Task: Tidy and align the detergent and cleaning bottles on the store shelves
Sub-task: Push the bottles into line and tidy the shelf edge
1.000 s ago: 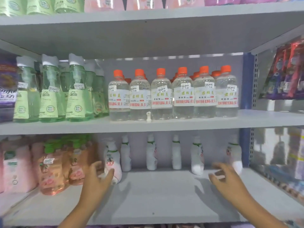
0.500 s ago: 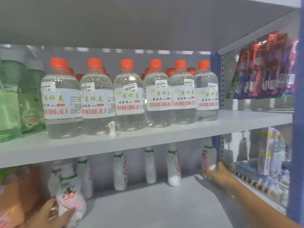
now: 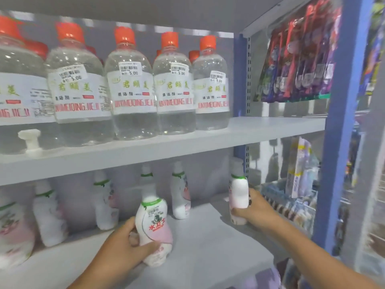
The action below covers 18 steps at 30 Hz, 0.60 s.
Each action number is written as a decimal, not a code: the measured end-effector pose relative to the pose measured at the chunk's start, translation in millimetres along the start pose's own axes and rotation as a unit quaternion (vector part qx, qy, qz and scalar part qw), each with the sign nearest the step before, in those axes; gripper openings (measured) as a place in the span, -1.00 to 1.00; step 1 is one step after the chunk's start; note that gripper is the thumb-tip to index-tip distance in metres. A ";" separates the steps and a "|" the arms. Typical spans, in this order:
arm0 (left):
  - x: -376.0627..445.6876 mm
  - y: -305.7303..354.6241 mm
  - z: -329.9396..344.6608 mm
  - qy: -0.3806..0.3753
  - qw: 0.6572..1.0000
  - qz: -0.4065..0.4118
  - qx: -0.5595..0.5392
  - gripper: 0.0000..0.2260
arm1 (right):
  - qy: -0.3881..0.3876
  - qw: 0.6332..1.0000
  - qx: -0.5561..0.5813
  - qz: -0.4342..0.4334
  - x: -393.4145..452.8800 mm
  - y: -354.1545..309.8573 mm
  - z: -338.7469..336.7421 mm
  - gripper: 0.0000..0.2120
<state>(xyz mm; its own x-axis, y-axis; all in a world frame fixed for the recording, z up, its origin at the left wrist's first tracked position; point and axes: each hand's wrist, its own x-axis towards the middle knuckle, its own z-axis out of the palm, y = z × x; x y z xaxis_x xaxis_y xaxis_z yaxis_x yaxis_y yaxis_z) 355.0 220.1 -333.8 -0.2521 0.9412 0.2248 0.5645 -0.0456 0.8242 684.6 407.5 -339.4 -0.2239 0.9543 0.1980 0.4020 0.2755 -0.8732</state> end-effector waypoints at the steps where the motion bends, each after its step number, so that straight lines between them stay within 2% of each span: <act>1: 5.9 8.1 17.2 -0.004 1.000 0.005 -0.018 -0.50 | 0.002 1.000 0.007 0.003 -2.8 3.8 -7.3 -0.50; 7: 60.8 51.0 129.2 -0.018 0.996 -0.006 -0.089 -0.52 | 0.026 0.991 0.134 0.011 -14.0 24.2 -42.8 -0.48; 13: 114.0 81.4 201.0 0.029 0.996 -0.014 -0.086 -0.52 | 0.053 0.985 0.158 -0.041 -14.8 42.8 -53.4 -0.65; 18: 129.8 73.0 219.9 -0.015 0.988 0.018 -0.150 -0.69 | 0.079 0.983 0.149 -0.070 -10.6 53.7 -50.9 -0.48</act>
<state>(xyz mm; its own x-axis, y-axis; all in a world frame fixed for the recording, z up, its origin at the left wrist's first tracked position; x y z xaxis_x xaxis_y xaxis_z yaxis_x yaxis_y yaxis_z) 536.3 412.6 -358.8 -0.2099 0.9463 0.2459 0.3126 -0.1734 0.9339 753.8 418.0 -365.8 -0.1091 0.9223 0.3708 0.0938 0.3809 -0.9198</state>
